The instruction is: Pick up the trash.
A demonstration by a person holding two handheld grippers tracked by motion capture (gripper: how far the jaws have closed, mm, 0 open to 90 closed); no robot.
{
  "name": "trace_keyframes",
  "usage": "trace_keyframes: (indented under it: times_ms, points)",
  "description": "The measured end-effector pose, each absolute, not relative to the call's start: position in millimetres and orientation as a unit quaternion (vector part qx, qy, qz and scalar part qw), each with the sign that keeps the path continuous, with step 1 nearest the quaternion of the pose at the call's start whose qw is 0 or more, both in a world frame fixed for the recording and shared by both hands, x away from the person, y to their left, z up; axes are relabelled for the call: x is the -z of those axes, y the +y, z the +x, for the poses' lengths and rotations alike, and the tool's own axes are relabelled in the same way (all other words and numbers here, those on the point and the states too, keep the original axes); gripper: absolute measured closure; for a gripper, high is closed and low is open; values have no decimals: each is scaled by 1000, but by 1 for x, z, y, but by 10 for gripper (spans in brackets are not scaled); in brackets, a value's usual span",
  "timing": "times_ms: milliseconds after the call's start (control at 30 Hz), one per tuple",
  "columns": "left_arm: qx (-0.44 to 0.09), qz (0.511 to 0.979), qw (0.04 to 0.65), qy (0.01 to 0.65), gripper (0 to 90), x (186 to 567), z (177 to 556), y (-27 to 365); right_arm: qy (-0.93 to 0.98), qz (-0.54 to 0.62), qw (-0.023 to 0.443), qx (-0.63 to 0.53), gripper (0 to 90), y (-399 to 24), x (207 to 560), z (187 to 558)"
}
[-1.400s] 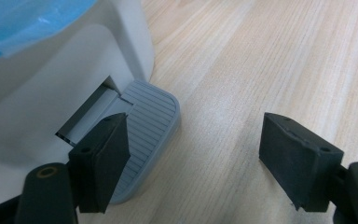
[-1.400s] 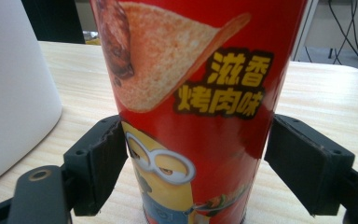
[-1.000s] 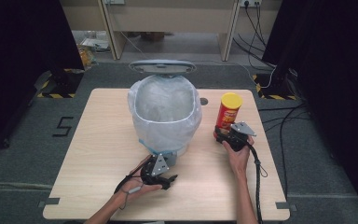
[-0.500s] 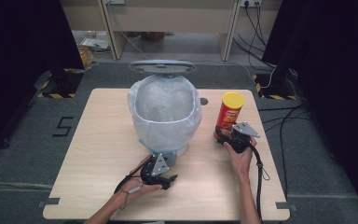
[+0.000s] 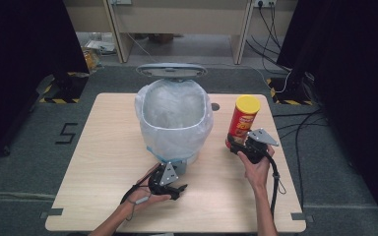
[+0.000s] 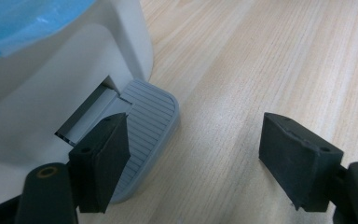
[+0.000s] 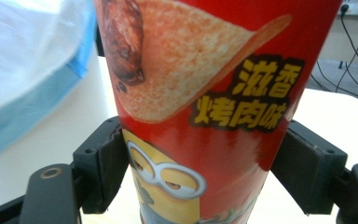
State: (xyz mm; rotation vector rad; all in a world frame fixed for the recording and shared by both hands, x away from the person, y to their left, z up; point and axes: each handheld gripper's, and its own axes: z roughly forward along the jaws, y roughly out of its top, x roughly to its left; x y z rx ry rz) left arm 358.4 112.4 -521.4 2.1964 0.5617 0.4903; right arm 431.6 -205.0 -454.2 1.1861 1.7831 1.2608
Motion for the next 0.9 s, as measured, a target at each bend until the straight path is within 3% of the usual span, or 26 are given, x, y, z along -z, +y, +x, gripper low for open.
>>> trace_keyframes:
  times_ms: [900]
  points:
    - [-195, 868, 399, 220, 236, 521, 359, 113, 692, 395, 318, -514, 243, -165, 391, 394]
